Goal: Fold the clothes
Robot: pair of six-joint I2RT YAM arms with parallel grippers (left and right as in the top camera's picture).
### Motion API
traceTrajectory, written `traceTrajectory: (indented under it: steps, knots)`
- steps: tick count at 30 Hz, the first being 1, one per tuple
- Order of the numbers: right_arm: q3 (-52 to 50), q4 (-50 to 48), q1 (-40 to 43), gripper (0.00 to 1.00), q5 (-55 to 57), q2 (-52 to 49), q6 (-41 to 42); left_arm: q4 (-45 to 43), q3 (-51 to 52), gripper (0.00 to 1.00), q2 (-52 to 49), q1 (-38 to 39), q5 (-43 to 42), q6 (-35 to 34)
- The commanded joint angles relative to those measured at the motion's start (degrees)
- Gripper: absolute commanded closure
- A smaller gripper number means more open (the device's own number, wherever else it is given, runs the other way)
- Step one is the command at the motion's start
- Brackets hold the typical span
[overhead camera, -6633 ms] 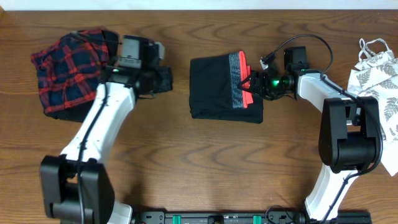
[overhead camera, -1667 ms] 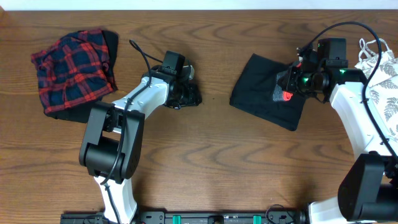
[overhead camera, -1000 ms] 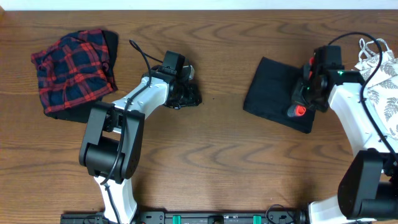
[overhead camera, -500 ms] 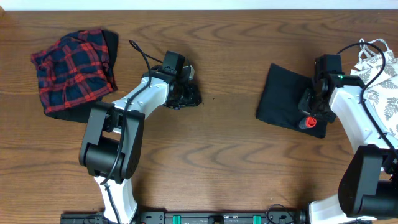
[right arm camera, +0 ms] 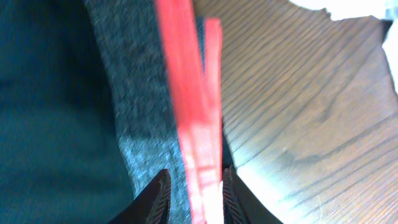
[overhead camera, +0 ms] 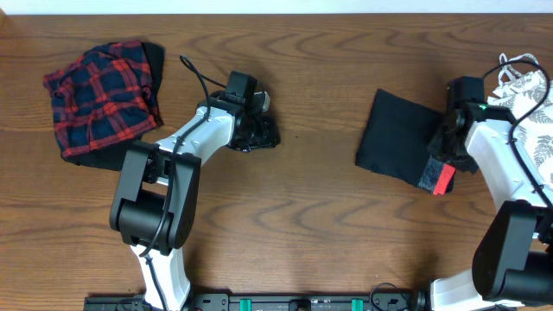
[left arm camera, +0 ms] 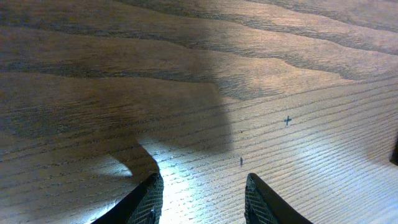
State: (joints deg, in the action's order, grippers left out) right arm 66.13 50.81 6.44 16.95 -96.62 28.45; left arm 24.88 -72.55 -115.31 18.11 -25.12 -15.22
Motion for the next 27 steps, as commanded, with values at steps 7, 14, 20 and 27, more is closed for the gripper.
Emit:
traceTrajectory:
  steps: [7, 14, 20, 27]
  knots:
    - [-0.2, -1.9, 0.7, 0.77, -8.2, 0.0, -12.7, 0.6, 0.2, 0.56, -1.2, -0.4, 0.7, 0.1]
    - [-0.3, -6.3, 0.9, 0.79, -7.2, -0.1, -12.9, 0.6, 0.2, 0.56, -1.2, -0.4, 0.7, 0.1]
    - [-1.7, -5.9, 1.0, 0.82, -7.3, -0.6, -12.9, 1.4, 0.2, 0.56, -1.2, -0.4, 0.7, 0.1]
    - [-6.5, -15.7, 1.0, 0.78, -8.3, -5.3, -15.8, 1.9, 0.2, 0.56, -1.2, -0.4, 0.7, 0.1]
